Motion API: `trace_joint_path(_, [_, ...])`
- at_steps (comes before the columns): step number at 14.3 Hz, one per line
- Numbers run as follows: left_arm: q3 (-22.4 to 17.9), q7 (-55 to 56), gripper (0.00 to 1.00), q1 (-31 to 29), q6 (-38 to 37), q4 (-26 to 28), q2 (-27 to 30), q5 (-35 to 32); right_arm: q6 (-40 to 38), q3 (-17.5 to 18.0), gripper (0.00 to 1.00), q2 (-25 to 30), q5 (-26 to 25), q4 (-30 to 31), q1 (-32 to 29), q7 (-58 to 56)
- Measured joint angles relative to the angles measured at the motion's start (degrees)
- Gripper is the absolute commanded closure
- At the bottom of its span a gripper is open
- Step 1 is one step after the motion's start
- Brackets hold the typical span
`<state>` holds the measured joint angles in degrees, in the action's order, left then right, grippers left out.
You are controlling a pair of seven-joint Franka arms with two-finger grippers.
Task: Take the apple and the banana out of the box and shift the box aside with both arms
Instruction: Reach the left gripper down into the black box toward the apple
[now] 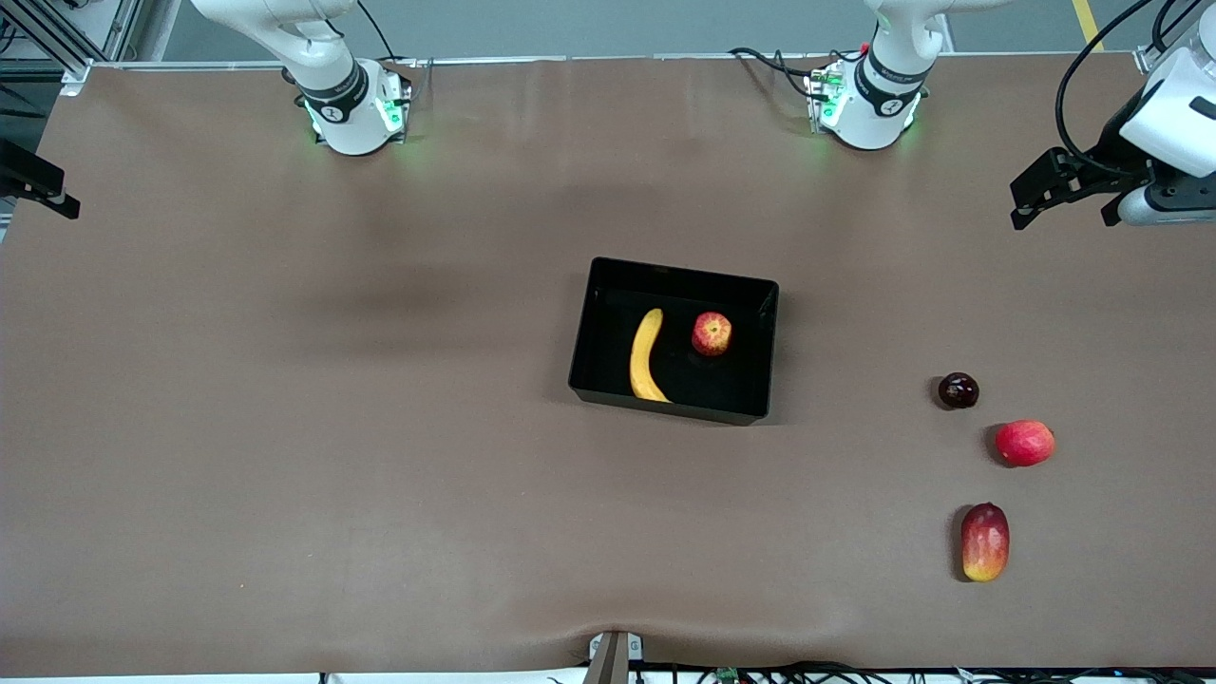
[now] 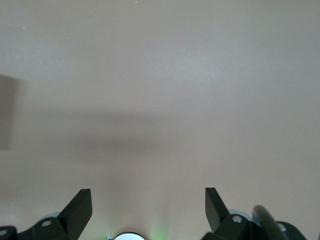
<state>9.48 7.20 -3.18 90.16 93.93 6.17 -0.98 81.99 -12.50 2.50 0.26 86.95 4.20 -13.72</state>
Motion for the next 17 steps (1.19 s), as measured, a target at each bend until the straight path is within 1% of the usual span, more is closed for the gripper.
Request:
trace_joint_path(6, [0.3, 0.0, 0.00, 0.1, 0.0, 0.0, -0.5, 0.0, 0.0, 0.0, 0.00, 0.0, 0.0, 0.0, 0.0, 0.0])
trace_joint_path(9, [1.9, 0.8, 0.00, 0.2, 0.3, -0.2, -1.8, 0.0, 0.0, 0.0, 0.00, 0.0, 0.0, 0.0, 0.0, 0.0])
trace_joint_path(11, [4.7, 6.2, 0.00, 0.3, 1.2, -0.4, -3.0, 0.2, 0.0, 0.0, 0.00, 0.0, 0.0, 0.0, 0.0, 0.0])
trace_joint_path(13, [9.4, 13.7, 0.00, 0.4, 3.1, -0.3, -5.2, 0.3, 0.0, 0.0, 0.00, 0.0, 0.0, 0.0, 0.0, 0.0])
trace_joint_path(16, [17.5, 25.0, 0.00, 0.9, 8.3, 0.0, -11.1, 0.3, 0.0, 0.0, 0.00, 0.0, 0.0, -0.1, 0.0, 0.0])
trace_joint_path(17, [19.4, 28.0, 0.00, 1.3, 10.5, 0.2, -13.5, 0.3, 0.0, 0.0, 0.00, 0.0, 0.0, -0.1, 0.0, 0.0])
